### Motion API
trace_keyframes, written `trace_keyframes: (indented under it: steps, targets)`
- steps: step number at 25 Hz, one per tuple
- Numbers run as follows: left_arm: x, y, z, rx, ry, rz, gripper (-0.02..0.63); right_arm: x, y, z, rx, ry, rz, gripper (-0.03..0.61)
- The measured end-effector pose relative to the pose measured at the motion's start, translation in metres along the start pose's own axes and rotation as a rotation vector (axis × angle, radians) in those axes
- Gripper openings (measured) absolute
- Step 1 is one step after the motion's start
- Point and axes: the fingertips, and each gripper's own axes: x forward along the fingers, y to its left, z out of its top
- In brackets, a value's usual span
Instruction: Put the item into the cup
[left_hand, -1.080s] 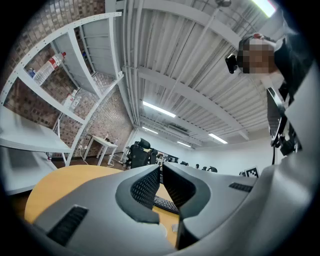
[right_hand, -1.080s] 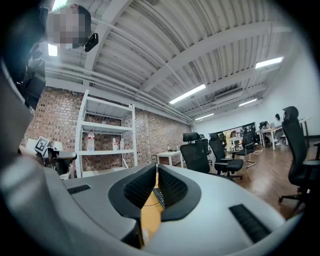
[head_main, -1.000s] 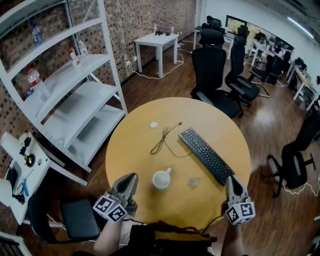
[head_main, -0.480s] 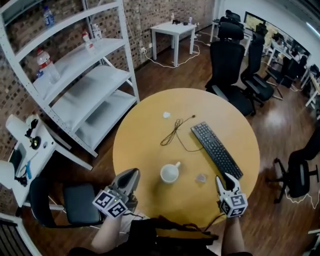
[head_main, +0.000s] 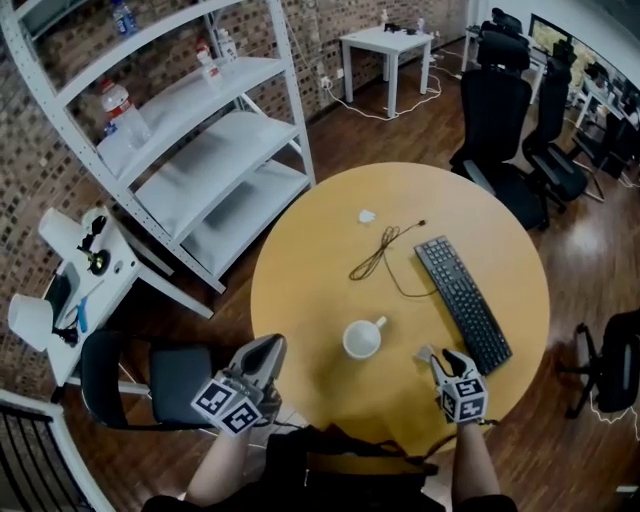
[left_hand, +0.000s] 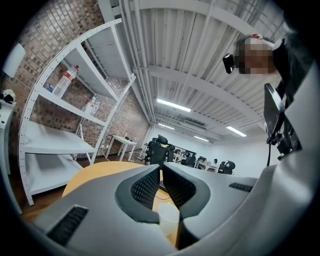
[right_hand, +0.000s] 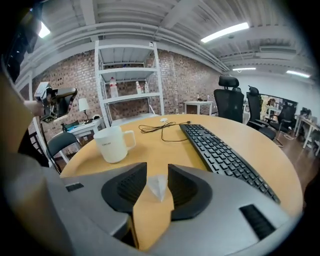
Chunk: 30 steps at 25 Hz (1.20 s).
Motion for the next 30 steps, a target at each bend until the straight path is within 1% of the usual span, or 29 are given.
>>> trace_keyframes:
  steps: [2,5,10,11,12,13,17,20,25,28,30]
  targets:
    - [0.0,-0.003,0.0,0.0,0.005,0.009,0.012,0.006,-0.001,-0.006,-0.01,0.02,0.009,0.137]
    - [0.002,-0.009,0.001,0.022,0.021,0.019,0.012,0.014,-0.003,-0.013,0.026,0.032,0.031,0.137]
    - [-0.002,-0.012,-0.008,0.008,0.044,0.031,0.012,0.024,0.0,-0.028,0.047,0.086,0.059,0.134]
    - [-0.002,-0.011,-0.009,0.007,0.046,0.036,0.012,0.025,-0.001,-0.03,0.05,0.088,0.056,0.108]
    - [-0.003,-0.01,-0.01,0.007,0.048,0.038,0.012,0.025,-0.001,-0.031,0.052,0.088,0.052,0.053]
    - [-0.002,-0.01,-0.01,0.007,0.051,0.037,0.012,0.025,-0.001,-0.031,0.052,0.086,0.049,0.021]
    - [0.006,-0.009,-0.01,0.004,0.051,0.019,0.012,0.021,0.001,-0.024,0.054,0.065,0.047,0.011]
    - [0.013,-0.012,-0.009,0.004,0.045,-0.006,0.012,0.012,0.005,-0.004,0.025,0.021,0.043,0.011]
    - [0.021,-0.013,-0.004,0.038,0.039,-0.048,0.012,-0.006,0.019,0.054,-0.024,-0.097,0.032,0.011]
    - [0.018,-0.011,-0.007,0.015,0.029,-0.064,0.012,-0.015,0.031,0.085,-0.06,-0.164,0.039,0.011]
    - [0.013,-0.005,-0.006,0.012,0.017,-0.06,0.012,-0.018,0.045,0.107,-0.097,-0.203,0.052,0.011]
